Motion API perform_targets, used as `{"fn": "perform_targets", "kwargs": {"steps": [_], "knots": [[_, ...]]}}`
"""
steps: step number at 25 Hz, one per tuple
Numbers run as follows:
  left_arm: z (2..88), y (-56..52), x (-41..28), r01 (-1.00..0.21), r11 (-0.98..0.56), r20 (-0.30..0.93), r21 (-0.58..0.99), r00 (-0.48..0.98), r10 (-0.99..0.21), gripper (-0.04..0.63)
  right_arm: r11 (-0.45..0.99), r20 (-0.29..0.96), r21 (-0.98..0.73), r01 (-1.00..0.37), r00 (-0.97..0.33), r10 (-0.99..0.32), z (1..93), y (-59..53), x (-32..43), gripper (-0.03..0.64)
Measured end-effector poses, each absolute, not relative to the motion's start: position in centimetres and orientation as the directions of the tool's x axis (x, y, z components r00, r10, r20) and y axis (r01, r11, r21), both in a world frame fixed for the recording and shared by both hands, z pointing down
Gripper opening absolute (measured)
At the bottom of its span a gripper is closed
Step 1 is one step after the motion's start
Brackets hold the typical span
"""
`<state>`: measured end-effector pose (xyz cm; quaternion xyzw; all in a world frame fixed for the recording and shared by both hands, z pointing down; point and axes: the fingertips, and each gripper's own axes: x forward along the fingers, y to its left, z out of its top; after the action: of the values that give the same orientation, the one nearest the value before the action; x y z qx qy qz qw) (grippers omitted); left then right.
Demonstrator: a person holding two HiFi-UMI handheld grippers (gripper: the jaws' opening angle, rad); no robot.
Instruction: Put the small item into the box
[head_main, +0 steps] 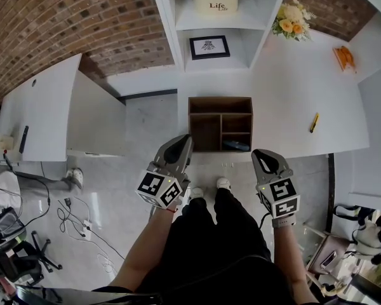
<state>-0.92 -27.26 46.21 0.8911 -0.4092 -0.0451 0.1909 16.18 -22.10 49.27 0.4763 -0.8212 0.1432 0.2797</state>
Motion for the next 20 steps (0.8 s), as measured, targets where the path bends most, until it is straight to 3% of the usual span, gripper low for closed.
{"fn": "perform_targets", "kwargs": {"steps": [7,20], "knots": [[45.4,-27.1,-0.6,-0.708,-0.606,0.066,0.363,0.668,-0.741,0.002,0.477,0.457,0.038,-0.878,-0.409,-0.790,46.5,-22.4,16.6,0.003],[43.6,-28.3,-1.6,-0.727,-0.607,0.047,0.321,0.653,-0.756,0.002,0.455,0.377,-0.003,-0.890,-0.423,-0.824,44.1,-23.8,17.0,0.003]]}}
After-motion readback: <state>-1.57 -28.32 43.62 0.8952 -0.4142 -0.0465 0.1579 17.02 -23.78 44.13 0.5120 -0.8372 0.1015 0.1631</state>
